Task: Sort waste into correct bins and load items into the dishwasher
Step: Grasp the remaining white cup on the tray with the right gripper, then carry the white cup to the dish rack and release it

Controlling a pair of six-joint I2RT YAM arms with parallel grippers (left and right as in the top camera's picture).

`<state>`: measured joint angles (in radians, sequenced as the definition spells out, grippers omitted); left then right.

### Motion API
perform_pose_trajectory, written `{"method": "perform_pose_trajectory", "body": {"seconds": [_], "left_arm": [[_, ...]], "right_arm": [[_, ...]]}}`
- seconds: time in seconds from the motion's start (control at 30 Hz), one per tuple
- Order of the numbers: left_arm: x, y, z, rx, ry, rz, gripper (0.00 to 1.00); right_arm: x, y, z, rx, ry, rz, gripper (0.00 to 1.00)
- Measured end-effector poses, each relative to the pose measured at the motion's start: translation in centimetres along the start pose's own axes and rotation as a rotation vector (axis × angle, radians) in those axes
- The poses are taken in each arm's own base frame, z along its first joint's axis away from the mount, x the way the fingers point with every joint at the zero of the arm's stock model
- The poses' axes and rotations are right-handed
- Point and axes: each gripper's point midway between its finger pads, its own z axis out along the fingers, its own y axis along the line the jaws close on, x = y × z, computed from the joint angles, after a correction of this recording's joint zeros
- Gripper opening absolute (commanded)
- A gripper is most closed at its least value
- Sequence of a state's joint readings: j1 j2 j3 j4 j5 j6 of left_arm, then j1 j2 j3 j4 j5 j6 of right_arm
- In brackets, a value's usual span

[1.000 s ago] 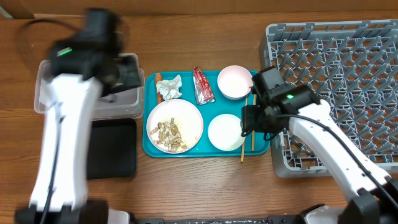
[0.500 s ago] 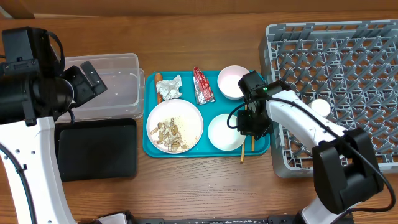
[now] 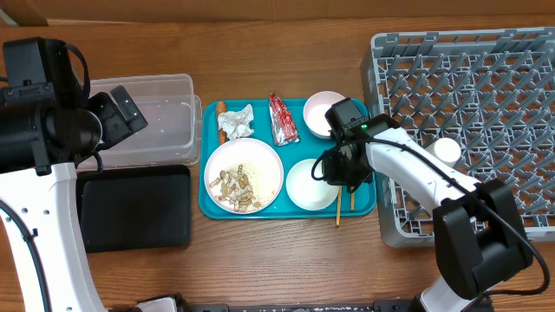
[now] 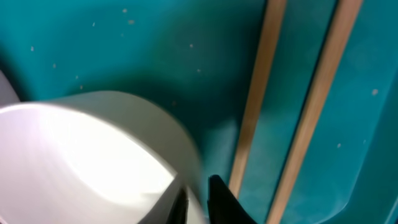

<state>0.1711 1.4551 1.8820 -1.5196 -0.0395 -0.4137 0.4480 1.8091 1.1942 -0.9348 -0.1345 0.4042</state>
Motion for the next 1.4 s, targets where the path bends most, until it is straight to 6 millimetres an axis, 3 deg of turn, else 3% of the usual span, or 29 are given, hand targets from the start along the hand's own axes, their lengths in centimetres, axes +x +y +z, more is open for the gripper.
{"method": "perform_pose_trajectory", "body": {"seconds": [0.27, 0.4, 0.47, 0.6, 0.77, 0.87, 0.93, 1.03, 1.1, 1.4], "left_arm": [[0.0, 0.0, 0.0, -0.003, -0.001, 0.0, 1.0], [0.0, 0.0, 0.0, -0.003, -0.001, 0.0, 1.0], [0.0, 0.0, 0.0, -0.003, -0.001, 0.0, 1.0], [0.0, 0.0, 0.0, -0.003, -0.001, 0.0, 1.0], [0.0, 0.0, 0.0, -0.003, -0.001, 0.0, 1.0], [0.0, 0.0, 0.0, -0.003, -0.001, 0.0, 1.0], [0.0, 0.0, 0.0, -0.003, -0.001, 0.0, 1.0], [0.0, 0.1, 0.0, -0.003, -0.001, 0.0, 1.0], [0.0, 0.0, 0.0, -0.002, -0.001, 0.0, 1.0], [0.0, 0.0, 0.0, -0.002, -0.001, 0.0, 1.0]], "right_arm": [[0.3, -0.2, -0.1, 0.018, 0.012, 0.059, 0.04], [-0.2, -0.4, -2.1, 0.049, -0.018, 0.067, 0.04], [-1.2, -0.6, -4.6, 0.079, -0.08, 0.066, 0.04], [-3.7, -2.0, -12.5, 0.181, -0.323, 0.112, 0.04], [-5.0, -7.4, -23.6, 0.433, -0.729, 0.279, 0.04], [-4.9, -10.7, -27.7, 0.631, -0.902, 0.372, 0.04], [-5.3, -12.1, -29.4, 0.747, -0.98, 0.415, 0.04], [-6.3, -13.8, -30.5, 0.89, -1.057, 0.475, 0.04], [-6.9, -15.0, -30.2, 0.965, -1.052, 0.495, 0.04], [-9.6, -21.5, -24.8, 1.219, -0.858, 0.532, 0.04]]}}
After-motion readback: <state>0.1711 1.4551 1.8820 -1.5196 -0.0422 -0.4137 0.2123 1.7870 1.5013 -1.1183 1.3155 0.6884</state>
